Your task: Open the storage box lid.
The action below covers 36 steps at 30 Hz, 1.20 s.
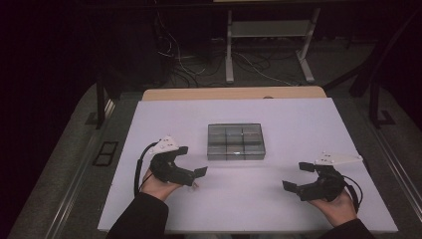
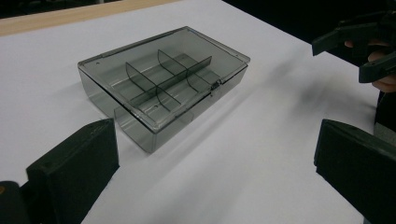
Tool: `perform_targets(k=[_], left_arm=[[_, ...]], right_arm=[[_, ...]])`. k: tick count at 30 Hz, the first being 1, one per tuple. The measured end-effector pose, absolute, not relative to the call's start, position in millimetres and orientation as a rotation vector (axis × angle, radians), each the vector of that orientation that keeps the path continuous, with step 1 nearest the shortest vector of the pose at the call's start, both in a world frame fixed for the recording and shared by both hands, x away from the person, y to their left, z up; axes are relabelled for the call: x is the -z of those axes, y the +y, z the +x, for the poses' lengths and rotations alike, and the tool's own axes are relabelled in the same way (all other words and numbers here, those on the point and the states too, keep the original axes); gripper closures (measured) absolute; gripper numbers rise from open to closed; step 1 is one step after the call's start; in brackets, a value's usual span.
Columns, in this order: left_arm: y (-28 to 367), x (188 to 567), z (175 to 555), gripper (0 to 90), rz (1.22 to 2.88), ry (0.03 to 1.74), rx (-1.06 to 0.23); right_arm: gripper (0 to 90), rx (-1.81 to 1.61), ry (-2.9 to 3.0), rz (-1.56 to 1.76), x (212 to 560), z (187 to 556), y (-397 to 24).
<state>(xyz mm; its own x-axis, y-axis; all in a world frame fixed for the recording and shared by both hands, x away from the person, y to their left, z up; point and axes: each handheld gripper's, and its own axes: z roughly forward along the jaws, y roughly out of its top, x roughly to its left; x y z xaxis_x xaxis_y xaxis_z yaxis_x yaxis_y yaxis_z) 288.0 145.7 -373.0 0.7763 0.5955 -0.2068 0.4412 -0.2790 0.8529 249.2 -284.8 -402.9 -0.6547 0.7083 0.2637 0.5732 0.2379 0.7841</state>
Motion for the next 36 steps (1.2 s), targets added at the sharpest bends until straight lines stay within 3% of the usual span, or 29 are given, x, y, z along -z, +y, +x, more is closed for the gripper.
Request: perform_targets(k=[36], left_arm=[[132.8, 382.1, 336.2, 0.0, 1.967, 0.815, -0.175]], right_arm=[[0.7, -1.373, 2.363, 1.197, 378.4, 293.2, -279.3]])
